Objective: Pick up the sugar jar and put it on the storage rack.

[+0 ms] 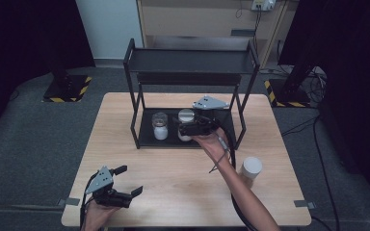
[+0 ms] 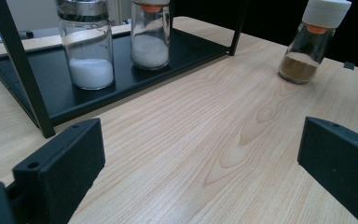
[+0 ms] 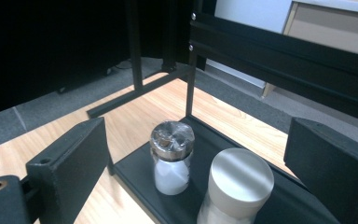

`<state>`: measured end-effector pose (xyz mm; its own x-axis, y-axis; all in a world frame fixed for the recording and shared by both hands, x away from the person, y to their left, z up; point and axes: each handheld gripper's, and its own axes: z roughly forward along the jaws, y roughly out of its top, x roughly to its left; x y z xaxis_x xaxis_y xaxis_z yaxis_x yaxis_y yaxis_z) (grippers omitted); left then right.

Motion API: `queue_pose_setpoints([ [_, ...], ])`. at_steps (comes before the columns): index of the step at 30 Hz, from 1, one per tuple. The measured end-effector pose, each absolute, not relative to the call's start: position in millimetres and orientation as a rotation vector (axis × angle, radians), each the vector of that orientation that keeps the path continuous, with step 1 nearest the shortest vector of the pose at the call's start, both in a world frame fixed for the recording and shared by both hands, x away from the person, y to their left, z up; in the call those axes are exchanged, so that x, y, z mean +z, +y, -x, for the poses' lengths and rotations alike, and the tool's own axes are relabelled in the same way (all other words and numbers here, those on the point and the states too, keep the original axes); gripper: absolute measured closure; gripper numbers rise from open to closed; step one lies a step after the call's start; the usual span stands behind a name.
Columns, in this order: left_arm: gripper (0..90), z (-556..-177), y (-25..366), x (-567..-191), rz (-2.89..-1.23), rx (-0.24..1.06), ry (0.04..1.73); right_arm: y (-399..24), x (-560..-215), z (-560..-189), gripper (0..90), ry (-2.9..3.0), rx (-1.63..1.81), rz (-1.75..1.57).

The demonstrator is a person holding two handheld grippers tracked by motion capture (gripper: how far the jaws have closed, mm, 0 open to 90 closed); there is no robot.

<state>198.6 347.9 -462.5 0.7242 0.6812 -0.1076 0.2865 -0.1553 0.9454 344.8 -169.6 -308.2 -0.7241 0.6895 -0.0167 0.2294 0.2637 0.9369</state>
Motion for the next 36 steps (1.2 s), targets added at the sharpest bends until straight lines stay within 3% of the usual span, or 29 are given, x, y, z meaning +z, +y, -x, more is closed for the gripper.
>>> queue_pose_setpoints([
  [17, 0.0, -198.9, 349.6, -463.9, -1.728, 0.403, 0.776, -215.6, -276.2, -303.0, 6.8, 2.140, 1.552, -0.674],
  [36, 0.0, -197.6, 351.3, -465.7, -1.707, 0.403, 0.774, -274.0, -267.5, -266.4, 6.8, 2.081, 1.614, -0.663],
])
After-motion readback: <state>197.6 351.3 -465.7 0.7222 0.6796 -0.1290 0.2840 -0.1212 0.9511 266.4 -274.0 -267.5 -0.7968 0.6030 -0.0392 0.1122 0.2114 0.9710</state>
